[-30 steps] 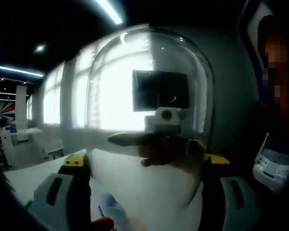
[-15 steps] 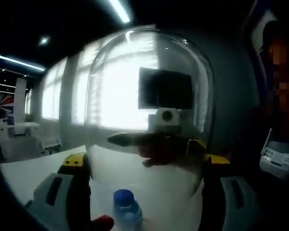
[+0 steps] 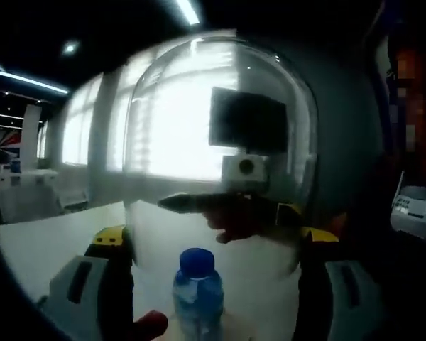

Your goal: Open the cover put in the Mizone put the cover back on

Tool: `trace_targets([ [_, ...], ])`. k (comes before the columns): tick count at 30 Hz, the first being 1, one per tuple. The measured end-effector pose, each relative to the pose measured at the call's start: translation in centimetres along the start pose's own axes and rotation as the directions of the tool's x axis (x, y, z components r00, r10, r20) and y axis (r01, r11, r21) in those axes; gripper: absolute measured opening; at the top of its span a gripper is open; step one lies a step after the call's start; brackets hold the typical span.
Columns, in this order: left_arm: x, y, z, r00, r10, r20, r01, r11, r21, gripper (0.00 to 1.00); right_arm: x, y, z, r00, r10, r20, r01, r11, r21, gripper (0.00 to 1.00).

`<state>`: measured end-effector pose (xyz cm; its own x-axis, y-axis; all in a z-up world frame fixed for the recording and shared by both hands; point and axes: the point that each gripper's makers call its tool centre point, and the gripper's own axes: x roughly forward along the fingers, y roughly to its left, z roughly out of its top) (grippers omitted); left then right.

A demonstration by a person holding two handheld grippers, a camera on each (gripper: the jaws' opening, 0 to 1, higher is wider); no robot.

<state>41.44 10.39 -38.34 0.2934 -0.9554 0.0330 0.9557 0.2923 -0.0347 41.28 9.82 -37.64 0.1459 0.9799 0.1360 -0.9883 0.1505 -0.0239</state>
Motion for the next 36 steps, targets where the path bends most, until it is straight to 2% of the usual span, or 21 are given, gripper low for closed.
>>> trace_targets([
  [3,0.1,0.4,-1.8,1.000,0.002,-0.003,-0.002,1.000,-0.030,0.81,-0.2,-0.5,-1.5,1.000,-0.003,-0.008,0.003,1.000,0.024,0.90],
  [9,0.3,1.6,-4.2,1.000,0.005,-0.017,-0.006,0.998,-0.067,0.81,-0.5,-1.4,-4.1,1.000,-0.005,-0.016,0.006,0.998,0.062,0.90],
  [23,-0.4,2.8,-9.5,0.998,0.017,-0.067,-0.023,0.995,-0.102,0.81,-0.3,-1.4,-9.6,0.998,0.014,-0.065,-0.007,0.995,0.100,0.90],
  [36,-0.3,3.2,-12.3,0.996,0.014,-0.084,-0.024,0.992,-0.123,0.81,-0.5,-1.9,-12.5,0.994,0.017,-0.110,-0.004,0.993,0.119,0.90],
])
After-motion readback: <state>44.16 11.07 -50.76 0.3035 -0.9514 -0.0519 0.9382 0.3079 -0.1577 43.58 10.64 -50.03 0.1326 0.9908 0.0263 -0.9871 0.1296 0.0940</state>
